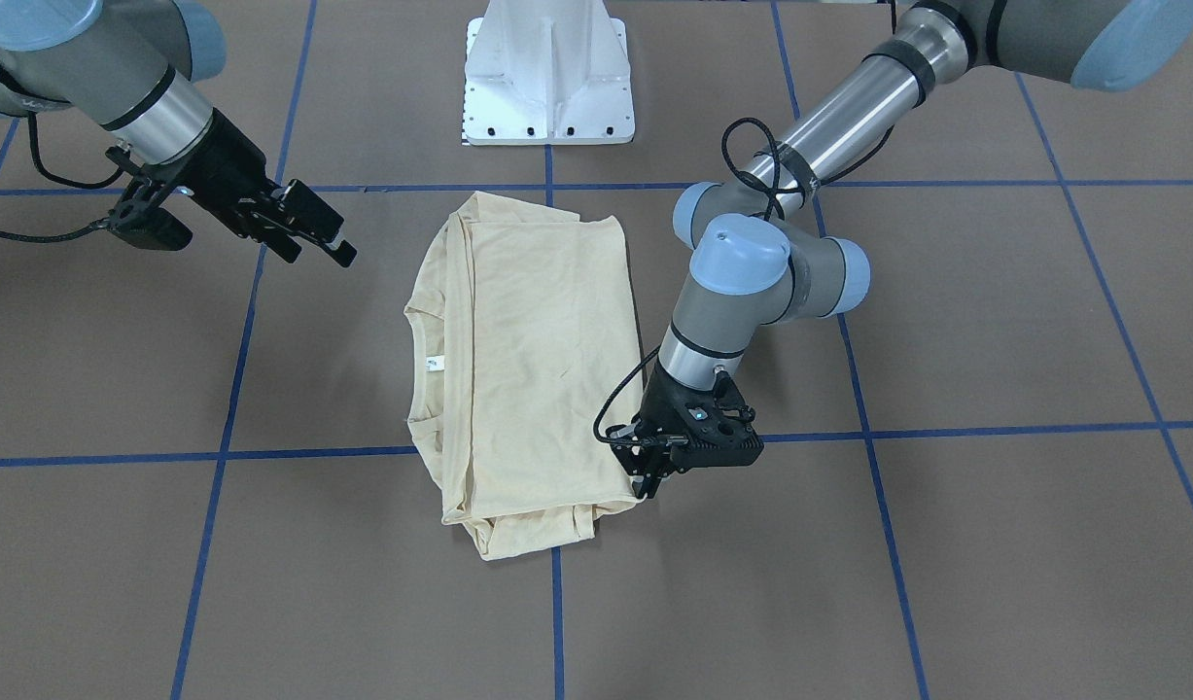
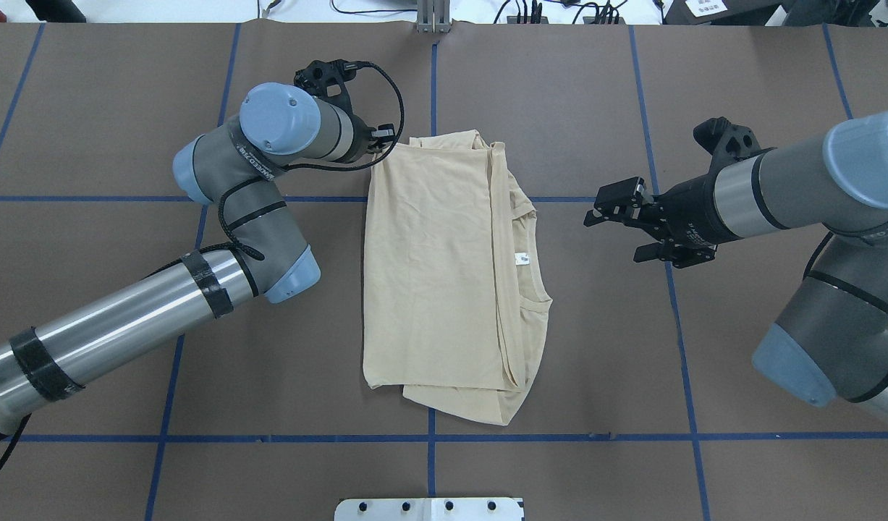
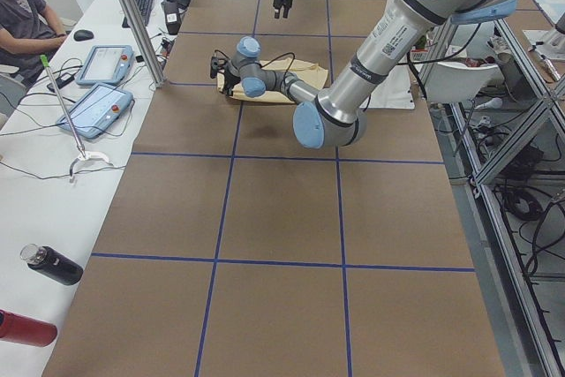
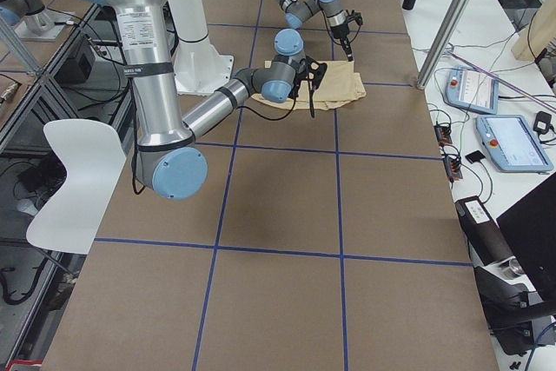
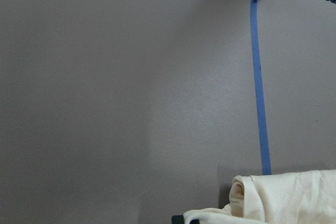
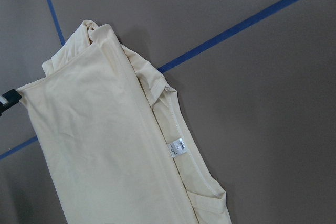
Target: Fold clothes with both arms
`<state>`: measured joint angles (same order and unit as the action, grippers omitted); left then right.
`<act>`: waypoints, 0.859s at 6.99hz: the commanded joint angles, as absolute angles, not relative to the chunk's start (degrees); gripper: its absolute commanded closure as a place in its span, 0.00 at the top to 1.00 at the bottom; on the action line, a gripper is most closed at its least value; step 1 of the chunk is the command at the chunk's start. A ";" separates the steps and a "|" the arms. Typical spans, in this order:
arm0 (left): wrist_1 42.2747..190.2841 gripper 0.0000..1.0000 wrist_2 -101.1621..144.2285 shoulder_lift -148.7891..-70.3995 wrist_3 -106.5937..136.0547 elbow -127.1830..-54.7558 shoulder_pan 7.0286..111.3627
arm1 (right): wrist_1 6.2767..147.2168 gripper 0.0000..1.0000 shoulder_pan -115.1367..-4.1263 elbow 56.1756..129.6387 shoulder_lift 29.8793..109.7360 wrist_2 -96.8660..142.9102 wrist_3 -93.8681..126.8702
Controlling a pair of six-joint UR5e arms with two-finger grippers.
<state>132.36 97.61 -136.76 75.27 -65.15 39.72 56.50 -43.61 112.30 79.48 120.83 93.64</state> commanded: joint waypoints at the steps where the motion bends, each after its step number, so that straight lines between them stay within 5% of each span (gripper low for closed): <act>1: 131.75 1.00 98.08 -134.14 74.53 -69.32 40.25 | 56.95 1.00 -40.89 111.80 79.28 119.20 87.90; 6: 120.15 1.00 100.55 -117.71 74.53 -97.00 39.82 | 86.77 1.00 -24.29 112.33 65.41 98.92 71.96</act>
<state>122.24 100.28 -120.51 74.50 -92.59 40.03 78.64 -28.64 112.41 68.33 104.87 79.27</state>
